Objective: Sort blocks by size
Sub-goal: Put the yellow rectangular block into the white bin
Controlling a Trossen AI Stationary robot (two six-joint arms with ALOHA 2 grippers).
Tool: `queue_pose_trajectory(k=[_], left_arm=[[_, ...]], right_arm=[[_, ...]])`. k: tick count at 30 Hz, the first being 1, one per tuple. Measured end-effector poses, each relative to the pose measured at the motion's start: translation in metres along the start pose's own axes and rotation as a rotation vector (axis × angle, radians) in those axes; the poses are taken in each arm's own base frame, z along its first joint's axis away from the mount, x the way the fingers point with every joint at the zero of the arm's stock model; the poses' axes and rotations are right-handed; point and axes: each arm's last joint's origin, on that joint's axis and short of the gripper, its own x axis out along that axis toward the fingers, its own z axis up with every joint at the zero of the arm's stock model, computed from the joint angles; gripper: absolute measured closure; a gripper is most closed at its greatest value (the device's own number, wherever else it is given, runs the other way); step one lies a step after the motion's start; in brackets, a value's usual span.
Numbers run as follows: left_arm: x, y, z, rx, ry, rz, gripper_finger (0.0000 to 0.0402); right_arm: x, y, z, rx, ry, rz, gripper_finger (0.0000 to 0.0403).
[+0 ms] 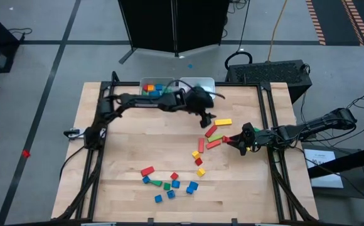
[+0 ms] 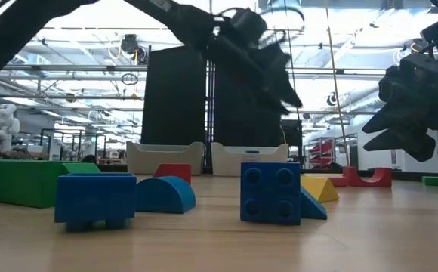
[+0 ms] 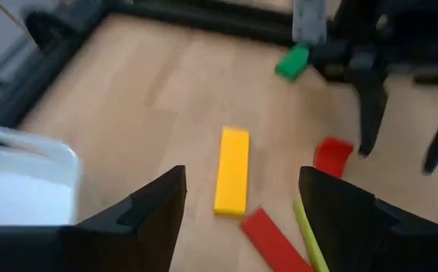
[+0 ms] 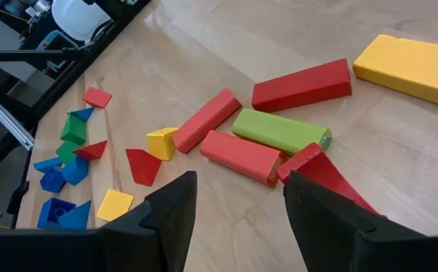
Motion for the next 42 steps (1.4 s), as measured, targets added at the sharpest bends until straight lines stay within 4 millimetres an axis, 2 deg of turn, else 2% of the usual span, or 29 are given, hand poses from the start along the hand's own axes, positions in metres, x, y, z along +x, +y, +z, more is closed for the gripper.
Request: queue_pose_trajectory(k=[6, 15, 24, 31, 34, 40, 42], left_arm=[[0.031, -0.002, -0.011, -0.016, 0.015, -0.013, 0.0162], [0.069, -0.008, -0.008, 0.032, 0.025, -0.043, 0.0164], [0.102, -0.007, -0.031, 0.063, 0.084, -0.034, 0.0164], [0.114, -0.004, -0.051, 0.059, 0.162, 0.009, 0.0167], [0.117, -0.004, -0.054, 0.056, 0.176, 0.004, 0.0187], [0.122, -0.010, -0.063, 0.055, 0.219, -0.021, 0.0275], [0.122, -0.012, -0.065, 0.055, 0.233, -0.028, 0.0285]], right_arm=[[0.000, 0.001, 0.001, 0.011, -0.006, 0.013, 0.0209], [0.000, 0.002, 0.001, 0.023, -0.009, 0.019, 0.0209], [0.000, 0.002, 0.000, 0.040, 0.015, 0.037, 0.0209], [0.000, 0.002, 0.000, 0.044, 0.016, 0.036, 0.0209], [0.000, 0.002, 0.000, 0.048, 0.016, 0.036, 0.0209], [0.000, 0.002, 0.000, 0.051, 0.017, 0.036, 0.0209], [0.000, 0.002, 0.000, 0.054, 0.017, 0.036, 0.0209]])
